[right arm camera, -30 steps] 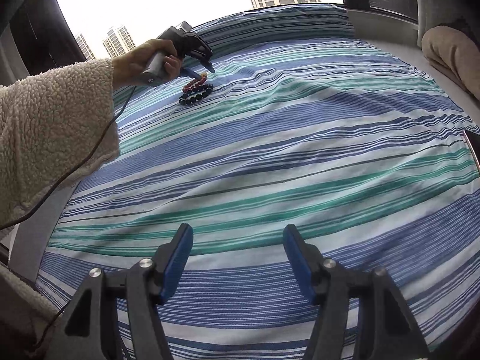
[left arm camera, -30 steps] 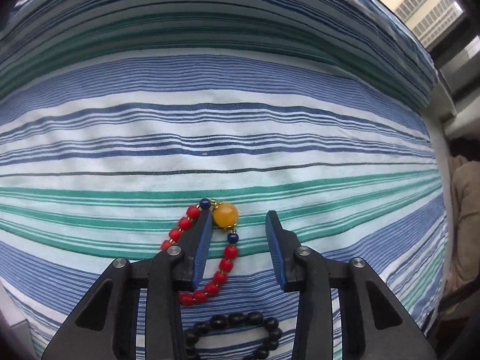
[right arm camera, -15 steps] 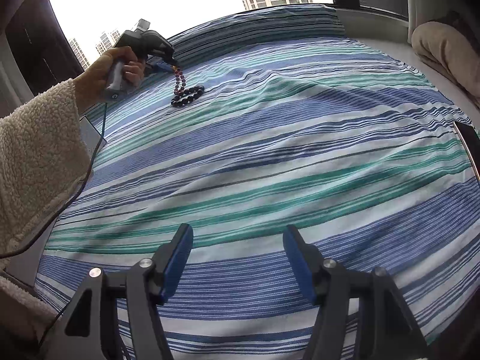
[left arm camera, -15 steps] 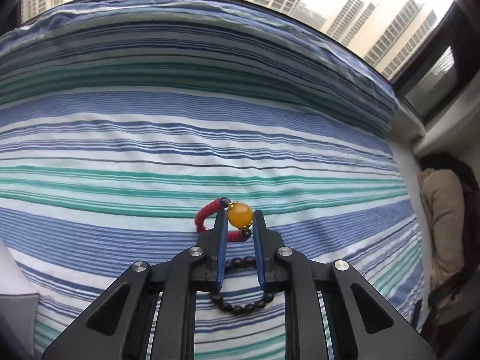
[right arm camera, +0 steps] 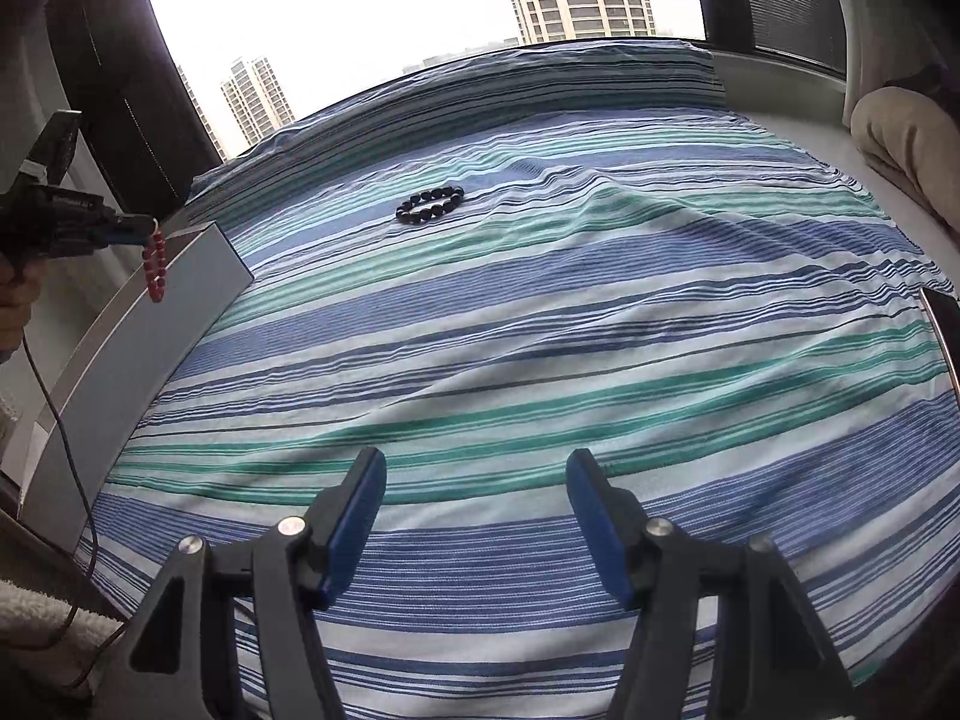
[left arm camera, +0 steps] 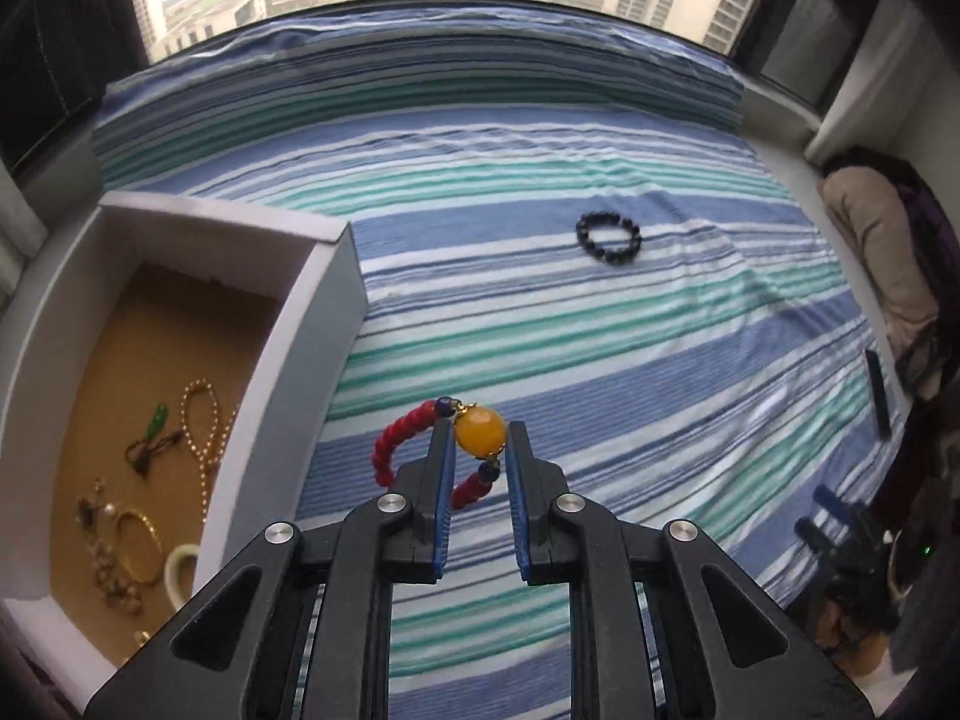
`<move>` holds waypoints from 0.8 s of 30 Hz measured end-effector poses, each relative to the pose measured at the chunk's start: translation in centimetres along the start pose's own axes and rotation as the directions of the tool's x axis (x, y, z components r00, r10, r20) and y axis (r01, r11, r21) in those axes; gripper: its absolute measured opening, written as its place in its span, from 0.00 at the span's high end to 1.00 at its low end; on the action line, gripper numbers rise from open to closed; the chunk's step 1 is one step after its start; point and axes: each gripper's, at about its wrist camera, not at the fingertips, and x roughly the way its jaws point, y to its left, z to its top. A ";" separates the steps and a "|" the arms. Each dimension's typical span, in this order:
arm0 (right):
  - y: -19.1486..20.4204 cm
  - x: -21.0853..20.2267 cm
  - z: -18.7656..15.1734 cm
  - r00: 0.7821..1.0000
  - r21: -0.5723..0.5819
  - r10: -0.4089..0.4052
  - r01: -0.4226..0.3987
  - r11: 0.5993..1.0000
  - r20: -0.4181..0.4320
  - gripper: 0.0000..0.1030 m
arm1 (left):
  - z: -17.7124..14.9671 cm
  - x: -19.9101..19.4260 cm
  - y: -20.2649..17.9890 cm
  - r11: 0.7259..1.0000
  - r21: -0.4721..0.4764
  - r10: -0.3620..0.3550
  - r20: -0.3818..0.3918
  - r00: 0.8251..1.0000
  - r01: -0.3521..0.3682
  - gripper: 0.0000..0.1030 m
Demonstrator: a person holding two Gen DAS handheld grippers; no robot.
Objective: Organize jewelry
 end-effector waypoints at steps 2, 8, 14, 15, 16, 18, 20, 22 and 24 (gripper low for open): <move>0.6 0.0 -0.1 1.000 -0.011 0.002 -0.002 1.000 -0.005 0.38 | -2.4 1.9 -0.6 0.999 0.035 0.035 -0.051 0.998 -0.033 0.86; 2.3 -0.4 0.0 1.000 -0.038 -0.009 0.009 0.999 -0.009 0.38 | -6.0 9.9 -2.4 1.000 0.026 -0.002 -0.099 0.995 0.004 0.85; 2.6 -2.2 0.8 0.999 -0.055 -0.034 0.034 0.998 0.006 0.38 | -5.9 10.1 -3.7 0.999 -0.017 -0.045 -0.010 0.999 0.045 0.36; 2.4 -2.2 1.0 0.999 -0.056 -0.044 0.044 0.997 0.003 0.38 | -6.2 9.3 -3.5 0.998 -0.030 -0.052 0.015 0.999 0.052 0.26; 2.2 -2.1 1.3 0.998 -0.055 -0.056 0.056 0.997 -0.003 0.38 | -6.6 8.4 -3.2 0.998 -0.038 -0.057 0.036 0.998 0.058 0.24; 1.9 -1.5 2.1 0.997 -0.045 -0.074 0.073 0.996 -0.021 0.38 | -7.7 6.9 -2.4 0.996 -0.056 -0.071 0.057 0.996 0.074 0.24; 1.6 -0.7 3.3 0.998 -0.025 -0.049 0.048 0.999 -0.045 0.38 | -9.0 5.4 -1.2 0.992 -0.091 -0.082 0.066 0.994 0.088 0.24; 1.5 0.3 4.9 0.997 0.007 0.009 -0.008 1.000 -0.071 0.38 | -10.4 3.7 0.2 0.987 -0.131 -0.079 0.089 0.993 0.090 0.24; 1.6 2.1 7.1 0.993 0.037 0.049 -0.045 0.998 -0.104 0.38 | -11.8 2.1 1.5 0.983 -0.169 -0.047 0.124 0.991 0.068 0.20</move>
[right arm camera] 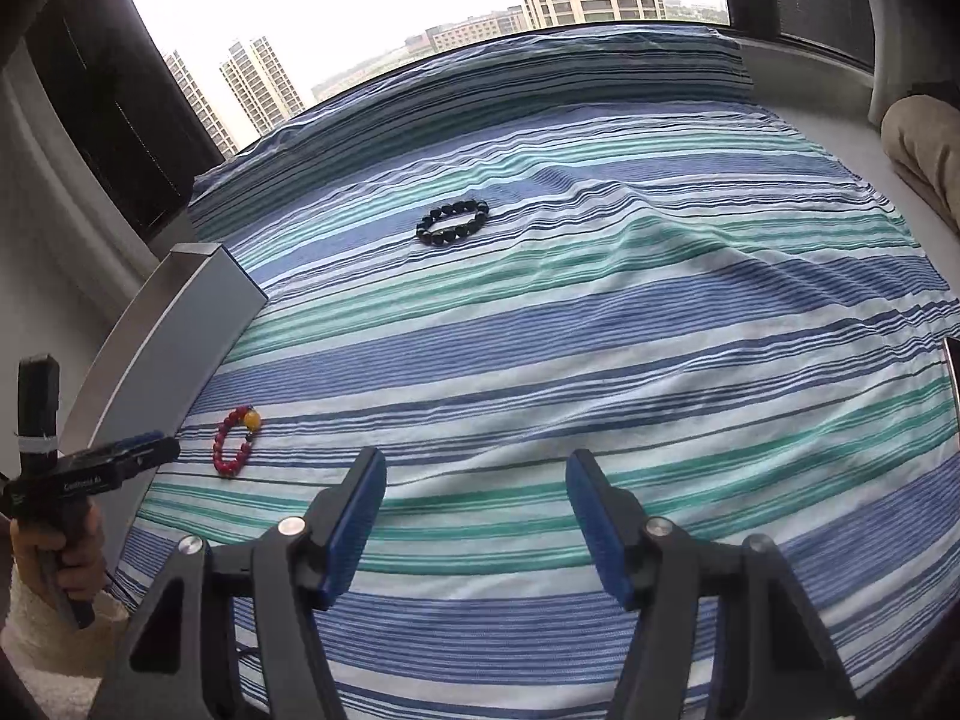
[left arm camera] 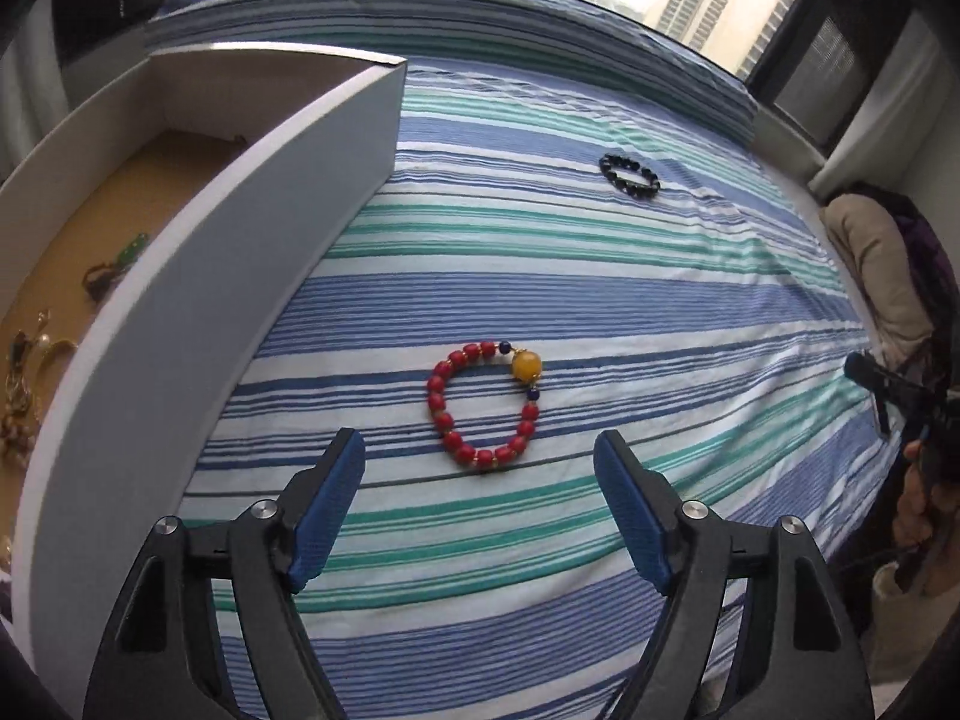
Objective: Organize jewelry
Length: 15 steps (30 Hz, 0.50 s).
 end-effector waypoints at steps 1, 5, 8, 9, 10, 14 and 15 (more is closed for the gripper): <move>0.0 1.1 1.4 1.000 0.010 0.020 -0.020 1.000 -0.018 0.38 | -0.4 -0.8 0.6 1.000 -0.018 0.022 0.019 1.000 -0.021 0.19; -0.1 6.9 7.9 0.994 0.053 0.076 -0.072 0.996 -0.083 0.38 | -1.9 -2.8 2.7 0.996 -0.078 0.054 0.060 0.997 -0.050 0.19; 1.6 11.5 12.8 0.989 -0.004 0.095 -0.096 0.995 -0.110 0.53 | -2.8 -3.1 4.1 0.992 -0.121 0.050 0.051 0.997 -0.044 0.19; 3.1 12.9 14.2 0.990 -0.088 0.086 -0.096 0.991 -0.114 0.54 | -3.1 -3.2 4.6 0.990 -0.133 0.054 0.048 0.997 -0.048 0.19; 4.9 14.3 15.3 0.991 -0.198 0.061 -0.084 0.977 -0.117 0.54 | -3.3 -3.2 4.9 0.988 -0.143 0.061 0.044 0.997 -0.055 0.19; 9.7 19.6 16.8 0.993 -0.513 -0.052 -0.009 0.858 -0.105 0.54 | -4.1 -3.3 6.1 0.982 -0.178 0.074 0.029 0.997 -0.068 0.19; 10.0 21.0 17.0 0.990 -0.532 -0.071 -0.003 0.847 -0.120 0.54 | -4.2 -3.3 6.2 0.981 -0.183 0.074 0.027 0.997 -0.067 0.19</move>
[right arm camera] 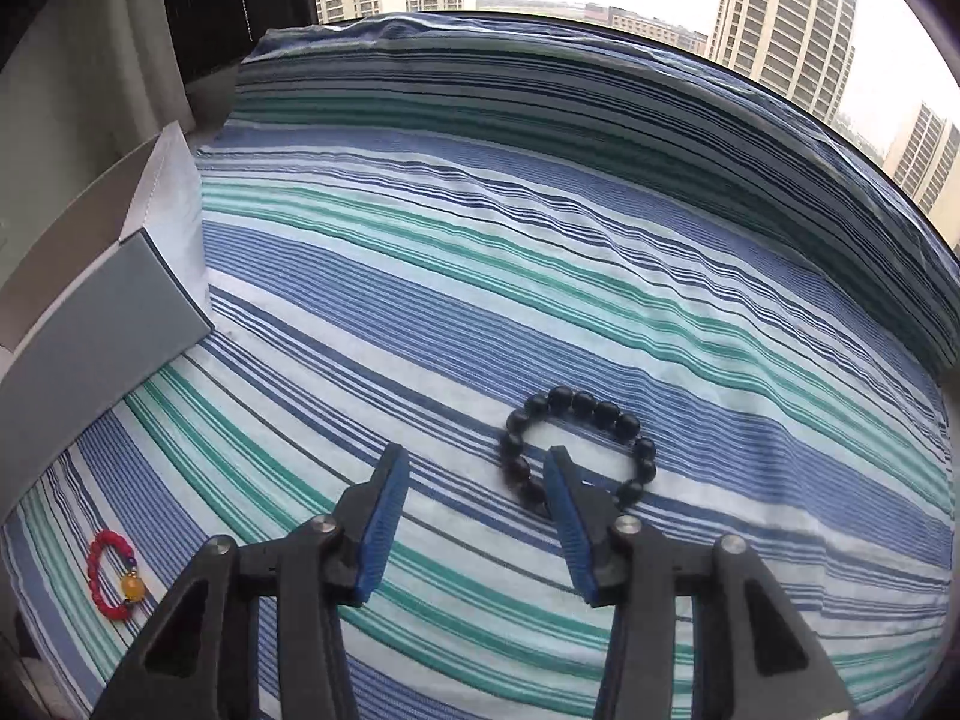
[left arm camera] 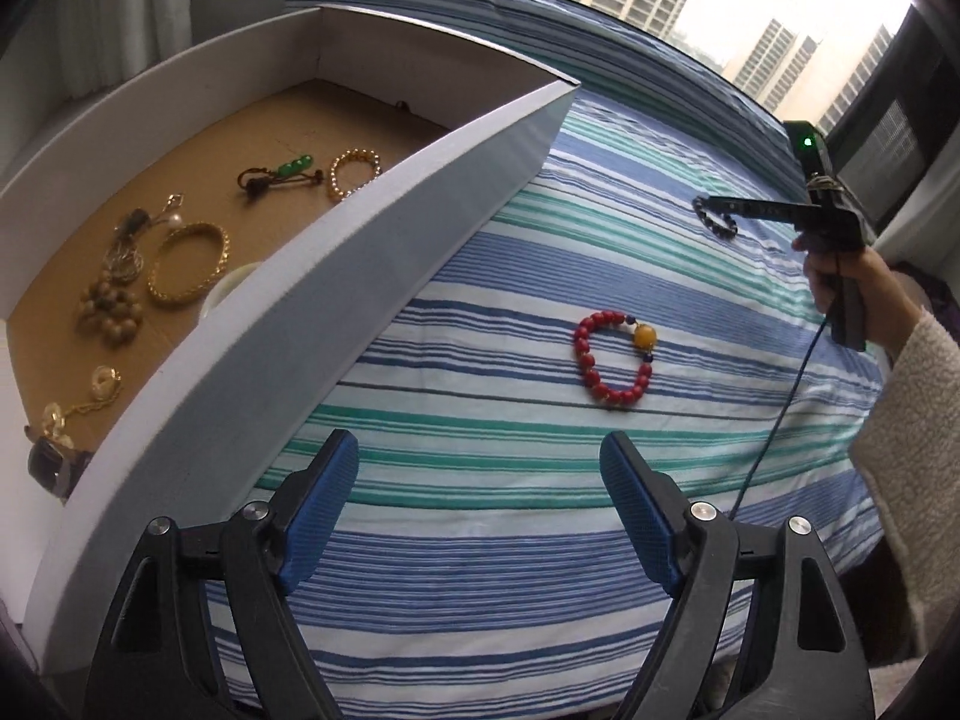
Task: Organize jewelry
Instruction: 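Grasp the black bead bracelet with the right gripper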
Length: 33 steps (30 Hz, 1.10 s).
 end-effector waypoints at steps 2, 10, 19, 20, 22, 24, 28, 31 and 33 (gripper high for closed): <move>0.1 2.2 0.3 0.999 -0.011 -0.029 0.029 1.000 -0.040 0.54 | -0.2 0.0 0.3 1.000 -0.003 0.002 -0.004 1.000 -0.002 0.19; -1.0 3.6 -1.3 0.996 0.033 0.021 -0.018 0.999 -0.087 0.88 | -0.6 0.7 -0.1 1.000 0.022 0.000 -0.031 1.000 0.000 0.19; 4.0 -2.8 -10.7 0.975 -0.001 0.108 -0.110 0.994 -0.192 0.88 | -0.4 1.7 -2.4 0.991 0.112 0.070 -0.020 0.997 -0.067 0.19; 4.8 -3.5 -12.0 0.970 -0.003 0.124 -0.128 0.992 -0.208 0.88 | -0.5 1.8 -2.5 0.991 0.115 0.072 -0.022 0.997 -0.069 0.19; 6.1 -5.1 -14.9 0.964 -0.012 0.139 -0.146 0.989 -0.225 0.88 | -0.6 1.9 -2.7 0.991 0.119 0.070 -0.023 0.997 -0.067 0.19; 7.6 -6.6 -16.7 0.962 -0.001 0.158 -0.163 0.987 -0.222 0.88 | -0.6 1.8 -2.9 0.988 0.133 0.083 -0.016 0.996 -0.080 0.19; 10.2 -8.8 -18.7 0.968 0.018 0.178 -0.177 0.984 -0.178 0.88 | -0.8 1.6 -3.2 0.982 0.155 0.112 -0.002 0.994 -0.110 0.19; 11.5 -8.8 -18.8 0.973 0.017 0.165 -0.164 0.986 -0.161 0.88 | -0.9 1.6 -3.3 0.979 0.166 0.122 0.001 0.993 -0.121 0.19; 11.6 -8.5 -19.5 0.974 0.018 0.161 -0.161 0.987 -0.158 0.88 | -0.9 1.7 -3.2 0.977 0.175 0.125 -0.003 0.992 -0.123 0.19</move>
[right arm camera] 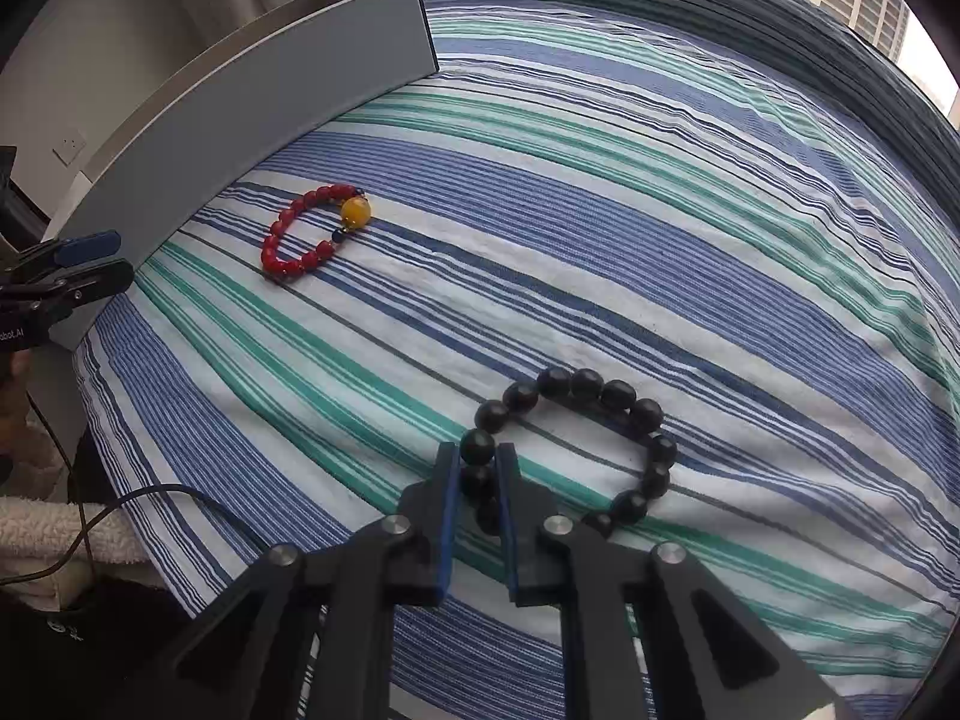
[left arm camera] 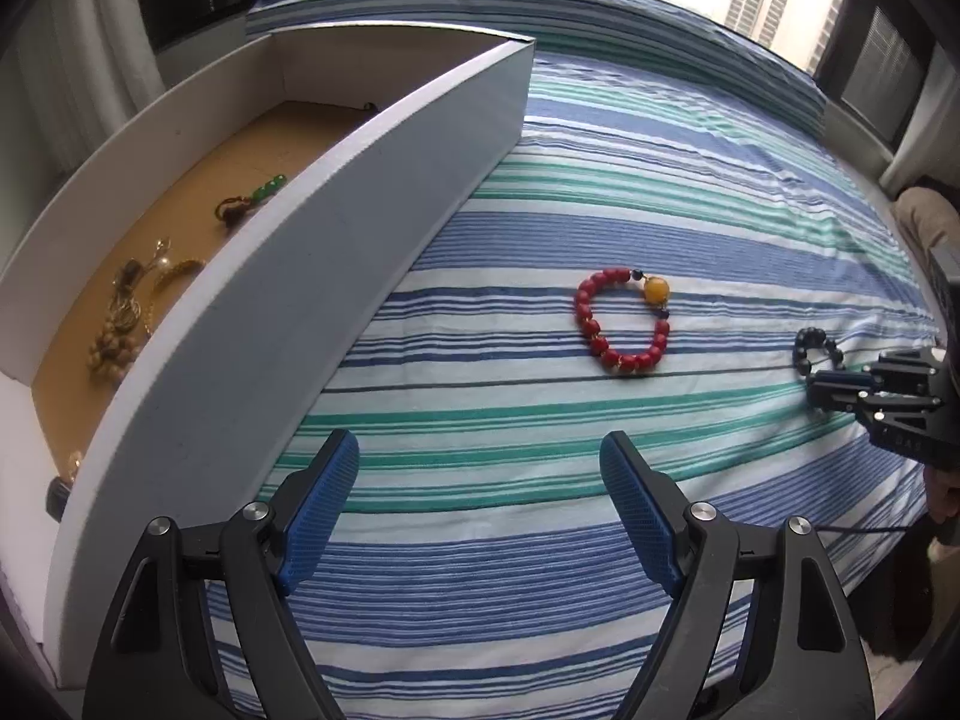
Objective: Organize jewelry
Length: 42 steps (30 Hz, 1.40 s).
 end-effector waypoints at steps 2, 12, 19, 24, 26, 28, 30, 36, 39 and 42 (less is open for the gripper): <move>-0.2 0.4 -0.2 1.000 0.017 -0.003 0.003 1.000 0.004 0.85 | 0.2 0.2 0.4 1.000 0.004 -0.019 -0.002 1.000 0.019 0.19; -0.9 -0.4 -2.5 0.998 0.045 0.032 -0.035 0.998 0.052 0.72 | 3.6 2.7 -6.2 0.934 0.308 -0.187 -0.004 0.982 0.179 0.37; -1.9 -0.4 -3.0 0.993 0.110 0.068 -0.079 0.991 0.100 0.72 | 6.3 7.8 -9.3 0.946 0.232 -0.200 -0.134 0.971 0.227 0.50; -1.9 -0.5 -3.4 0.990 0.108 0.062 -0.076 0.991 0.123 0.72 | 7.8 9.7 -10.4 0.978 0.121 -0.152 -0.143 0.978 0.170 0.52; -1.5 -0.5 -3.5 0.992 0.090 0.033 -0.044 0.995 0.121 0.83 | 7.6 9.7 -11.4 0.982 0.144 -0.102 -0.117 0.988 0.119 0.77; -1.2 -0.6 -3.6 0.993 0.071 0.001 -0.010 0.997 0.115 0.88 | 7.5 9.7 -11.6 0.980 0.157 -0.104 -0.103 0.989 0.120 0.85; -1.7 -0.9 -3.8 0.991 0.109 0.048 -0.062 0.992 0.126 0.88 | 7.3 9.1 -10.6 0.976 0.101 -0.184 -0.108 0.977 0.195 0.86; -4.1 -5.0 -4.1 0.943 0.241 0.220 -0.280 0.929 0.251 0.88 | 6.5 2.5 -6.5 0.936 -0.002 -0.352 -0.024 0.936 0.352 0.86; -4.0 -7.7 -2.9 0.910 0.234 0.278 -0.355 0.905 0.309 0.88 | 6.8 -1.8 -4.1 0.914 -0.043 -0.403 0.034 0.915 0.404 0.86; -2.6 -10.2 -0.5 0.870 0.188 0.345 -0.426 0.885 0.352 0.88 | 7.1 -6.4 -0.8 0.897 -0.086 -0.425 0.099 0.900 0.433 0.86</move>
